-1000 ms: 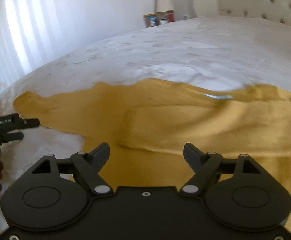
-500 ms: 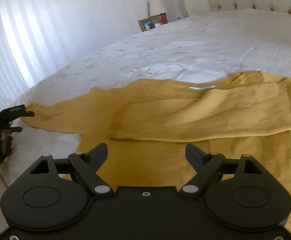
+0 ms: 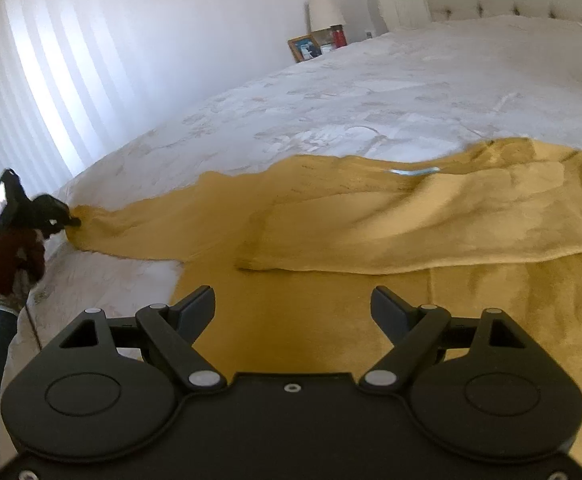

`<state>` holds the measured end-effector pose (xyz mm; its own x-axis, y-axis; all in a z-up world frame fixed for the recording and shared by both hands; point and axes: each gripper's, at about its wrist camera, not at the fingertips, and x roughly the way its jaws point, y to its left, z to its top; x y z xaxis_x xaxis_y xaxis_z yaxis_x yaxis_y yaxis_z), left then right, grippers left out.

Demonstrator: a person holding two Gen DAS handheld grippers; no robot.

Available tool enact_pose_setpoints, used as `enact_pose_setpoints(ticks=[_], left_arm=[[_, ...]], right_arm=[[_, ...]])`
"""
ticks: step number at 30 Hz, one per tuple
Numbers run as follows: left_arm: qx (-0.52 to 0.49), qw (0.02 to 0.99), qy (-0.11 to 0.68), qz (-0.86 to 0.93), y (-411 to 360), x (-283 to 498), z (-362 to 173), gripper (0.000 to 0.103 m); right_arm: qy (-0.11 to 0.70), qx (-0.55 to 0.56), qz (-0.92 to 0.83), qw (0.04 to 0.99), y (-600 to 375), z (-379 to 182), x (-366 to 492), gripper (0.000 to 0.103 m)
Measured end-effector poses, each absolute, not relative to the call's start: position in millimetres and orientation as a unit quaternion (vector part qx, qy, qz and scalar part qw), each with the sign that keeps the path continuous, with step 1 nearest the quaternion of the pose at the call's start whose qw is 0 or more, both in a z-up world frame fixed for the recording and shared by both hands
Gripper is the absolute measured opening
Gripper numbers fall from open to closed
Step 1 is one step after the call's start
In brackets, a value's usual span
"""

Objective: Fold small clothes
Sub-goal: 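Grasp the other sleeve cuff with the left gripper and lift it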

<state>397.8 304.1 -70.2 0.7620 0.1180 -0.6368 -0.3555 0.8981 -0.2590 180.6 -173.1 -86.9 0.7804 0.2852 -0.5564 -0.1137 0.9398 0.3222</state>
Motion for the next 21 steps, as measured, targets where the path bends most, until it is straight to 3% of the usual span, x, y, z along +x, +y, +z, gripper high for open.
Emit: enact_pose_setpoints(ticks=[11, 17, 21], left_arm=[[-0.138, 0.964, 0.226, -0.027, 158, 345, 72, 0.006], [-0.143, 0.954, 0.224, -0.14, 39, 337, 103, 0.006], [-0.143, 0.943, 0.23, -0.196, -46, 329, 96, 0.006]], right_arm=[[0.301, 0.178, 0.086, 0.933, -222, -81, 134, 0.086], [0.287, 0.202, 0.07, 0.934, -247, -75, 109, 0.086], [0.276, 0.212, 0.061, 0.936, -263, -75, 93, 0.086]])
